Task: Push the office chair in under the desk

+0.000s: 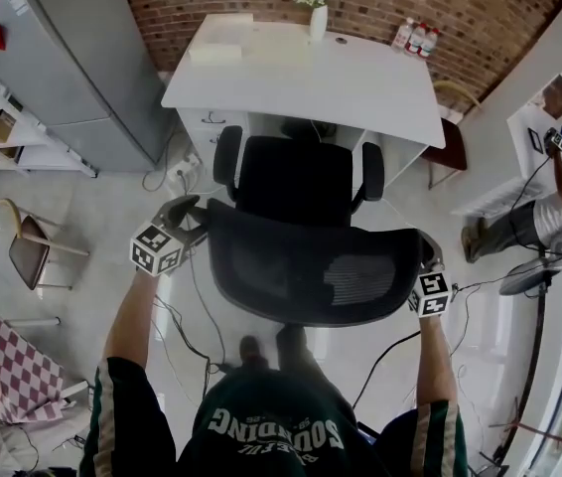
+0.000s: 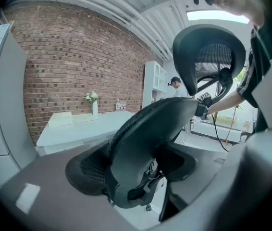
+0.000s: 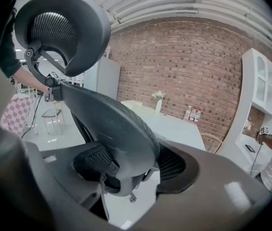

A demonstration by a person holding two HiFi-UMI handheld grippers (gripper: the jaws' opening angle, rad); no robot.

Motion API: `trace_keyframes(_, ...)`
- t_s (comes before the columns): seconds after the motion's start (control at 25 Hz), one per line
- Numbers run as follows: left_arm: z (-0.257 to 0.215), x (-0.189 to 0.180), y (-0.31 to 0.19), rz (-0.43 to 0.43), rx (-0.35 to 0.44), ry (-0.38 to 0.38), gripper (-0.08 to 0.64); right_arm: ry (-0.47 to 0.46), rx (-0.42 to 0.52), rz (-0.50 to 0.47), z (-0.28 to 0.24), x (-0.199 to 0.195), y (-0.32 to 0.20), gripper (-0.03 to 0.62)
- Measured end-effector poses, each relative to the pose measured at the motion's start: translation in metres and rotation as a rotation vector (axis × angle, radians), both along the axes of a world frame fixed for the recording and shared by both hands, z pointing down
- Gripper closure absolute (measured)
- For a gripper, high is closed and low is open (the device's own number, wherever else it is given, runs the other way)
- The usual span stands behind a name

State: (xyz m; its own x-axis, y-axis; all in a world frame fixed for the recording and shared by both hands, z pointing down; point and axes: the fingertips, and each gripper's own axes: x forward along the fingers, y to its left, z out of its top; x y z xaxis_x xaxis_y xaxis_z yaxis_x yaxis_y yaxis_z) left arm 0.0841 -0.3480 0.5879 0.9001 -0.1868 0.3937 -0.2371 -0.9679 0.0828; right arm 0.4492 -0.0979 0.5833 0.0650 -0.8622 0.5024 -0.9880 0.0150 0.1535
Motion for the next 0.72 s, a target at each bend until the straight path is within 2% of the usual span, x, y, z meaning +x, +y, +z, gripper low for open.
trace_keyframes(0.48,0.001,0.017,-0.01,-0.02,0.009,0.018,0.256,-0.012,0.012,-0.023,0.002,0.02,-0.014,0.314)
trace_keyframes(0.72,0.001,0.012,-0.021,-0.051,0.007,0.021,0.255,-0.031,0.041,-0.015,0.001,0.008,-0.012,0.305)
